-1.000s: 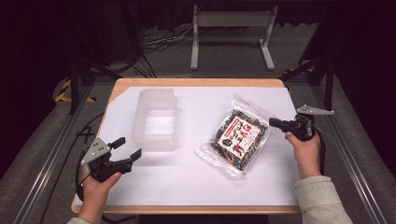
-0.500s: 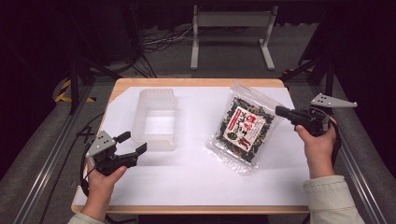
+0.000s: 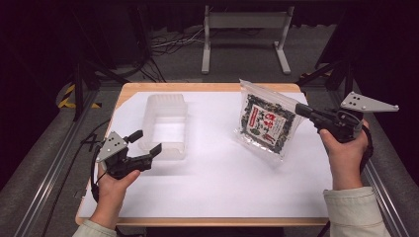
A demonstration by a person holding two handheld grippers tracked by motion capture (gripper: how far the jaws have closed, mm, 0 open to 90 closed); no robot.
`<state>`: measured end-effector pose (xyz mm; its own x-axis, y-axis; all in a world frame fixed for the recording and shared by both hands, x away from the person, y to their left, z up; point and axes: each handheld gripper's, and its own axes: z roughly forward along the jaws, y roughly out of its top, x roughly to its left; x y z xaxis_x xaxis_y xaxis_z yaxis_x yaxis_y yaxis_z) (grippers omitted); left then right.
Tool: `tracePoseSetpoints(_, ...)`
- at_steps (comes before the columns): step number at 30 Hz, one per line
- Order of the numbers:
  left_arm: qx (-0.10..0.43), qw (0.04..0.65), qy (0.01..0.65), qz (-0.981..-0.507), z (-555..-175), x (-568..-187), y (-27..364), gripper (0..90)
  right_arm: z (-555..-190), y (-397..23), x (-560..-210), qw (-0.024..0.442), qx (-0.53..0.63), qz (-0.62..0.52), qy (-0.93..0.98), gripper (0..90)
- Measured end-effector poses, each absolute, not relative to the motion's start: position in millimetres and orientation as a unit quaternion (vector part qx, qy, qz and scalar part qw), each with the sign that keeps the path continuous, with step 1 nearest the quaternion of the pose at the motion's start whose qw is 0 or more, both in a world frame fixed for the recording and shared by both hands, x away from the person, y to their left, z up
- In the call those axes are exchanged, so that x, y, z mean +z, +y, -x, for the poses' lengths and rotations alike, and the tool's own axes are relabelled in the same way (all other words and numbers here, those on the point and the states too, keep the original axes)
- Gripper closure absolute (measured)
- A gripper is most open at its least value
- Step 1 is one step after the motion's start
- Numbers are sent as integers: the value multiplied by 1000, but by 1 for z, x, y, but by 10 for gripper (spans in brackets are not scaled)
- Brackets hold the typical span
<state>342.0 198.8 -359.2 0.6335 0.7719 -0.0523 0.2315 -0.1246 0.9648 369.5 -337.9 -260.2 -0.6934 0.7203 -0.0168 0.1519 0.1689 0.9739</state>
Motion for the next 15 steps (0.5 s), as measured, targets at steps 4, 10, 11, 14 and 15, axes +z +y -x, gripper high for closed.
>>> tracePoseSetpoints(4,237,558,354,-712,-347,-356,190,179,-367,-335,-254,260,570,-292,723,900)
tracePoseSetpoints(10,241,561,348,-711,-350,-352,181,172,-362,-333,-245,248,592,-272,717,900)
tracePoseSetpoints(11,239,565,346,-710,-351,-351,180,171,-361,-332,-244,246,593,-271,717,900)
tracePoseSetpoints(14,236,569,335,-713,-351,-347,174,180,-359,-327,-241,246,594,-258,722,900)
tracePoseSetpoints(15,236,567,329,-718,-351,-346,171,194,-358,-325,-240,244,594,-255,723,900)
